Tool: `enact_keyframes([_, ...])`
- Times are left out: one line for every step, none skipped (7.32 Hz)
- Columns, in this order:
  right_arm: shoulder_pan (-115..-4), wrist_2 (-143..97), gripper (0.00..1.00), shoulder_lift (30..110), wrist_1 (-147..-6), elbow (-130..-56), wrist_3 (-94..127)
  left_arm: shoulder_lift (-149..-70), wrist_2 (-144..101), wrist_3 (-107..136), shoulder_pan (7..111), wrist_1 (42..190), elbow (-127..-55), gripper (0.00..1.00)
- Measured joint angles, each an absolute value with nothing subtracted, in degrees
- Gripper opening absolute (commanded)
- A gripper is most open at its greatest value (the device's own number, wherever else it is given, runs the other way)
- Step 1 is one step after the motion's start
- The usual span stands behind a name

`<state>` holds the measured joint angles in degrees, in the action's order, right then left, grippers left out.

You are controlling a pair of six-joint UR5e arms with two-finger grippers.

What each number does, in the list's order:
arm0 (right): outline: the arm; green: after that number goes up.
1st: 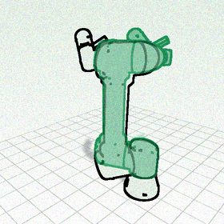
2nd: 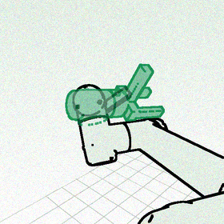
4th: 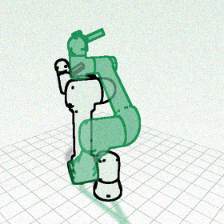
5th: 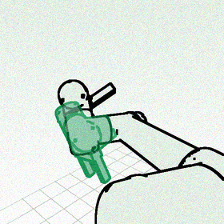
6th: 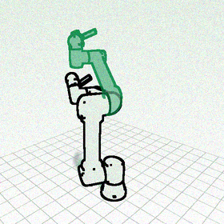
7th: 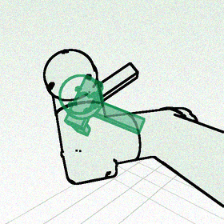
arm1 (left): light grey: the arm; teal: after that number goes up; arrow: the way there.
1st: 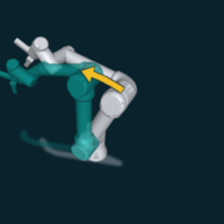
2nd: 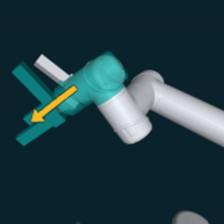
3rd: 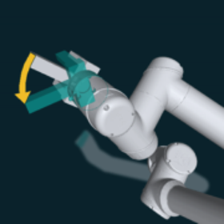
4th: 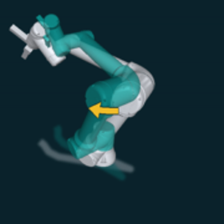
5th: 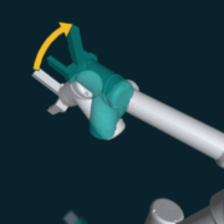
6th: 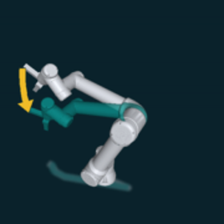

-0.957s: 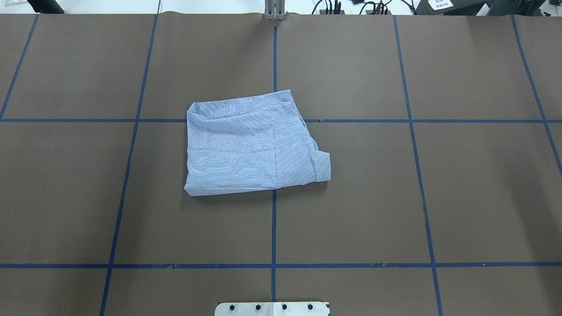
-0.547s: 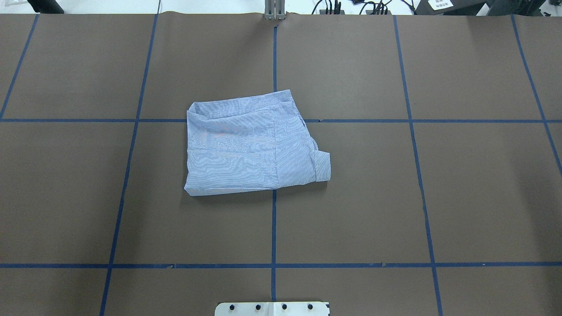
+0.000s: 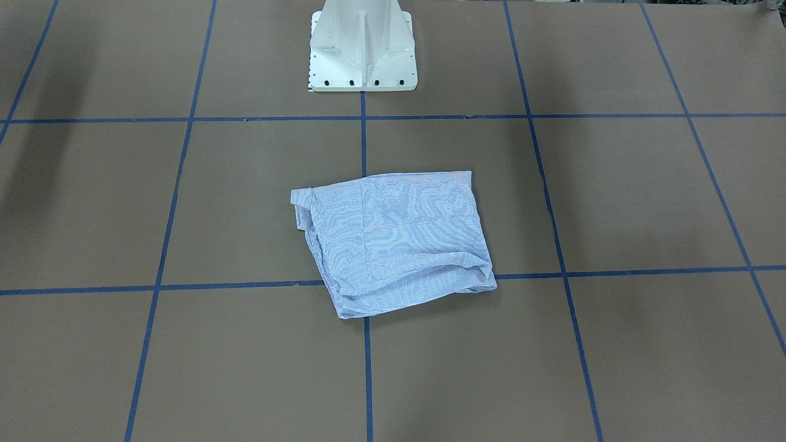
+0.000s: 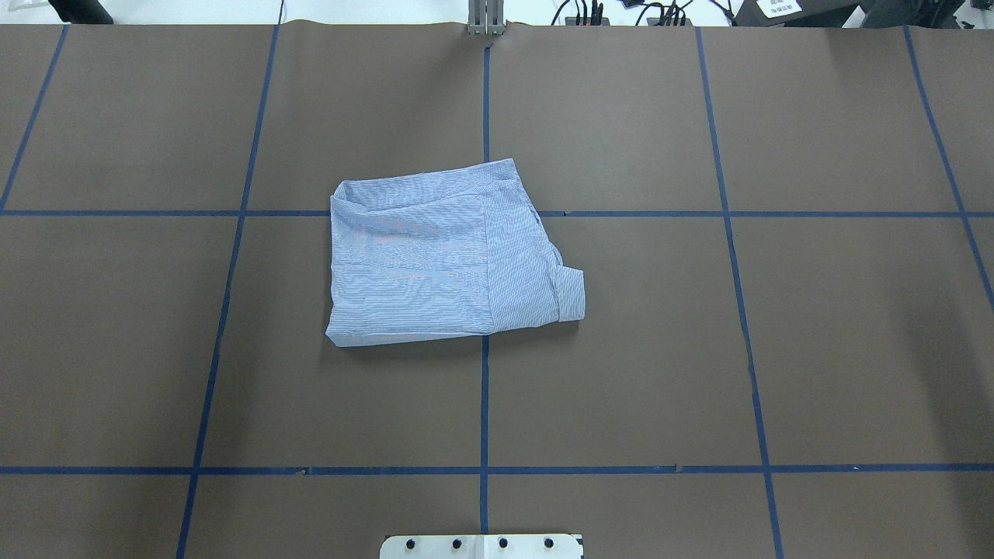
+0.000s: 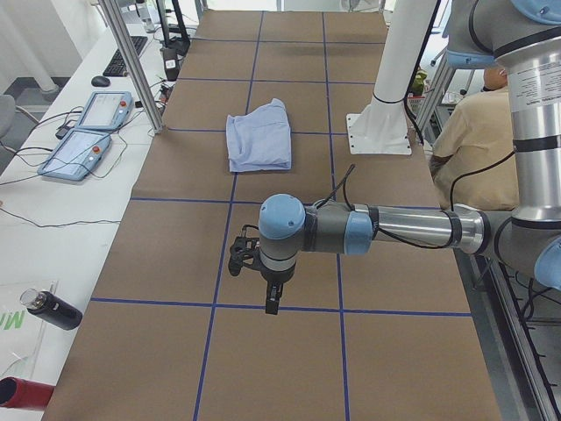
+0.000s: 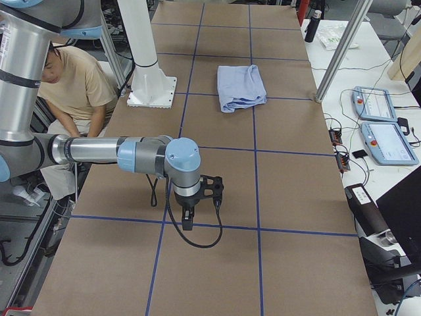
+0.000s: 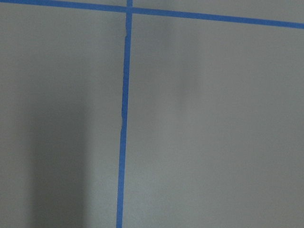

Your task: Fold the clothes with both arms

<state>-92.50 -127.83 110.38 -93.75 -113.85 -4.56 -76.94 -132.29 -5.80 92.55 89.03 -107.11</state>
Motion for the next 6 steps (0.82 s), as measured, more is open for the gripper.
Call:
enact_keyframes([-91.2, -127.6, 1.0, 110.8, -91.7, -113.7, -3.7, -76.9, -132.3, -5.8, 92.5, 89.1, -107.2, 1.0])
enact_keyframes([-90.5, -127.7, 1.0, 111.1, -90.6, -113.6, -3.4, -76.9, -132.4, -5.7, 92.5, 89.1, -107.3, 1.0])
enact_keyframes([-90.1, -127.9, 1.0, 111.3, -90.1, -113.4, -3.3, -76.9, -132.4, -5.7, 92.5, 89.1, -107.5, 1.0])
enact_keyframes([-90.0, -128.1, 1.0, 111.3, -89.9, -113.2, -3.3, -76.9, -132.4, -5.8, 92.5, 89.1, -107.6, 1.0])
enact_keyframes([-90.0, -128.2, 1.0, 111.3, -89.8, -113.1, -3.2, -76.9, -132.4, -5.8, 92.5, 89.1, -107.6, 1.0])
enact_keyframes([-89.9, -128.7, 1.0, 111.3, -89.8, -113.0, -3.1, -76.9, -132.4, -5.7, 92.5, 89.0, -107.7, 1.0])
